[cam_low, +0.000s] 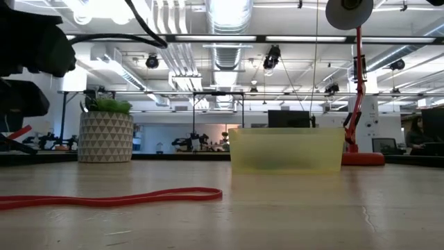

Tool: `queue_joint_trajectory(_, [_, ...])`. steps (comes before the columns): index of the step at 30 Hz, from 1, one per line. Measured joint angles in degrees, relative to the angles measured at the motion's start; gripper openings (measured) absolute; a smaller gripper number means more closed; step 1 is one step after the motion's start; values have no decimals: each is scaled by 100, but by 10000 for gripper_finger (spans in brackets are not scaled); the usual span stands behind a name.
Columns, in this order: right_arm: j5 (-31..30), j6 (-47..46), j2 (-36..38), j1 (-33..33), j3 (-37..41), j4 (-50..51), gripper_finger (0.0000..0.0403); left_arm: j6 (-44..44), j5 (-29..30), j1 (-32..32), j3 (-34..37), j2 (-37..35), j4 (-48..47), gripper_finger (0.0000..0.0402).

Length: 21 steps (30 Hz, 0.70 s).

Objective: Pick and place rubber bands into bin
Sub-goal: Put the blue rubber band into the bin

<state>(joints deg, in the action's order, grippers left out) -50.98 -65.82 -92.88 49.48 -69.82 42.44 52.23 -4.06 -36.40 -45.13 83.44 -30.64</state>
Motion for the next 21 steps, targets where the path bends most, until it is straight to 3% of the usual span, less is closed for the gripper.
queue_joint_trajectory(21, [41, -17, 0, -1, 132, -126, 59, -162, -49, -2, 44, 521, 574, 118])
